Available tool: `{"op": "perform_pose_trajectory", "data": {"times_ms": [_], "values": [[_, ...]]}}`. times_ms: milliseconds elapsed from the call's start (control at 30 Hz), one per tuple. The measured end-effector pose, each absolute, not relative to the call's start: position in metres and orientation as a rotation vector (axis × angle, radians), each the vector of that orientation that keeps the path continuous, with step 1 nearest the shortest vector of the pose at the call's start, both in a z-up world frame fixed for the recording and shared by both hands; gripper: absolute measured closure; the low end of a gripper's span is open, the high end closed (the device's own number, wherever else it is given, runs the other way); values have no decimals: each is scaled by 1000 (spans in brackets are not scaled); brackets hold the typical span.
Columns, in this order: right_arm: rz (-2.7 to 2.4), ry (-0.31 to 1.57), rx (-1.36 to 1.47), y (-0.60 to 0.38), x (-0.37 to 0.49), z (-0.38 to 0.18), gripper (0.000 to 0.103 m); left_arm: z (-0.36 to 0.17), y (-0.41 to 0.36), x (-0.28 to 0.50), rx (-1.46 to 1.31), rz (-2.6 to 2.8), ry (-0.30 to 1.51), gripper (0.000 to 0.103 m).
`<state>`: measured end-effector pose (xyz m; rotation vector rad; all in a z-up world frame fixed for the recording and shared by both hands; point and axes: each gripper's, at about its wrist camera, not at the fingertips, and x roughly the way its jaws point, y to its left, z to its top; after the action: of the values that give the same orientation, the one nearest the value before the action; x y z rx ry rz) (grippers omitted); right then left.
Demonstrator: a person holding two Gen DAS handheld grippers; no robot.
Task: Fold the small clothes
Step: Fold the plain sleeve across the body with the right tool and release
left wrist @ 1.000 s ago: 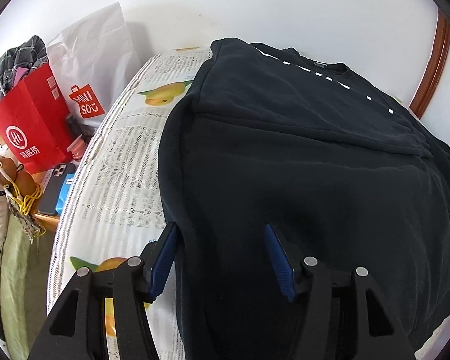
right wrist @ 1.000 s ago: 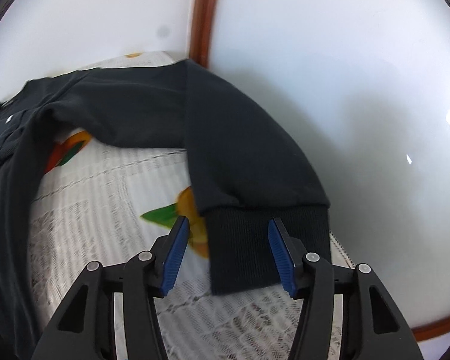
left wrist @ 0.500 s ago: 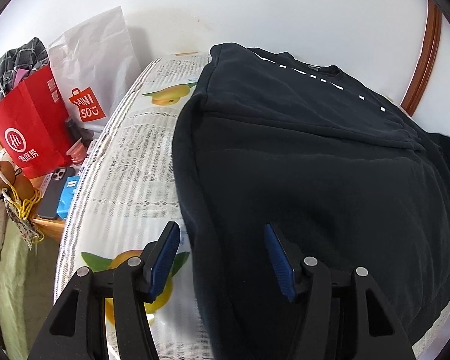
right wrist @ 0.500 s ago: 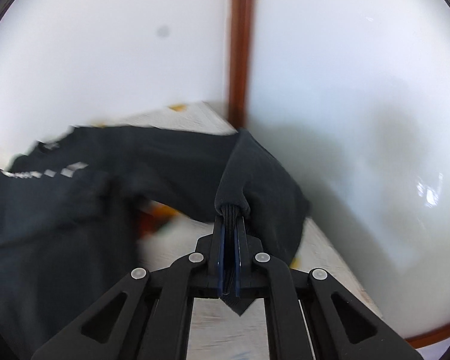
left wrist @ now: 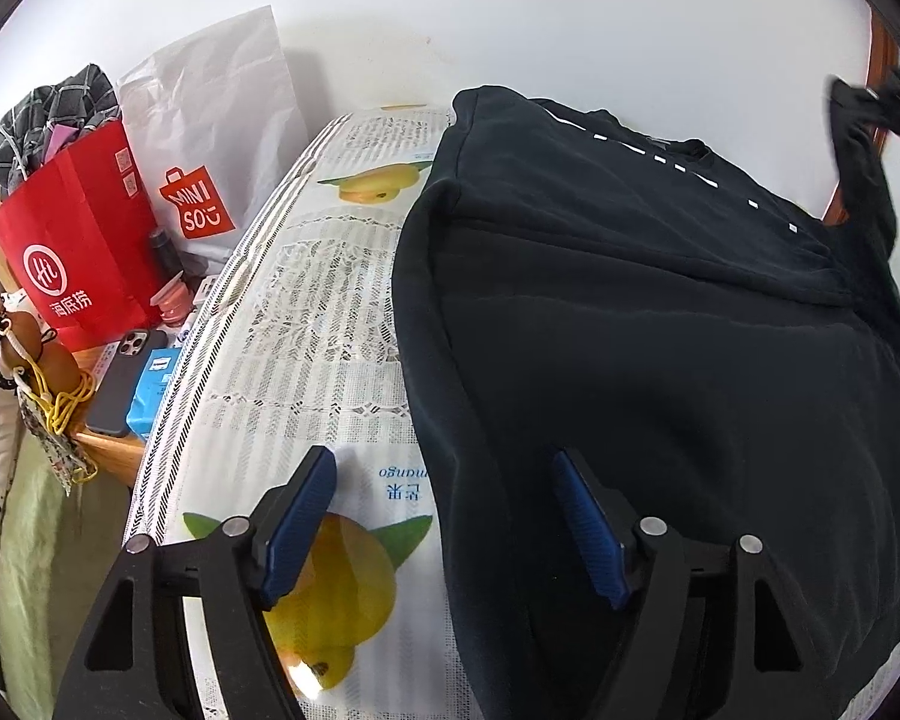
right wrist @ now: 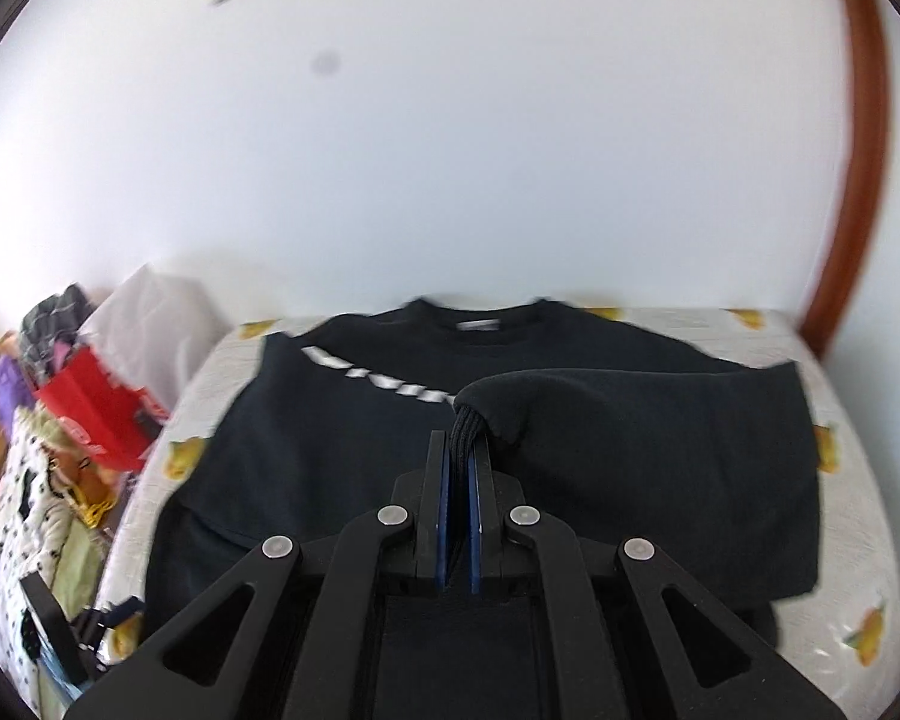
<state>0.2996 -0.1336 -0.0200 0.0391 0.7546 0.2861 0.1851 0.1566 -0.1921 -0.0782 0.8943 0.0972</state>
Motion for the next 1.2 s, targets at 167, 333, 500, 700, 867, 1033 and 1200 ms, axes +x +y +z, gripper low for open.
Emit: {"op": "perform_pose_trajectory", "data": {"times_ms": [167,333,500,700,867,1033,1200], "values": [[432,799,13,-54,329,-40,98,-193,157,186,-77,98,902,22],[545,855,49,5,362,-62,98,-194,156,187,-73,96,908,17],[560,900,34,42,390,-94,96,-195,155,188,-71,88,913,14],[603,906,19,30,393,-118,77,-197,155,188,-69,83,915,12],[478,916,-105,5,392,-145,77,-197,155,188,-70,84,915,11],[438,917,-206,5,387,-170,78,-197,155,188,-70,84,915,11],[415,873,-110,-36,359,-134,70,-197,155,188,-71,84,914,11]]}}
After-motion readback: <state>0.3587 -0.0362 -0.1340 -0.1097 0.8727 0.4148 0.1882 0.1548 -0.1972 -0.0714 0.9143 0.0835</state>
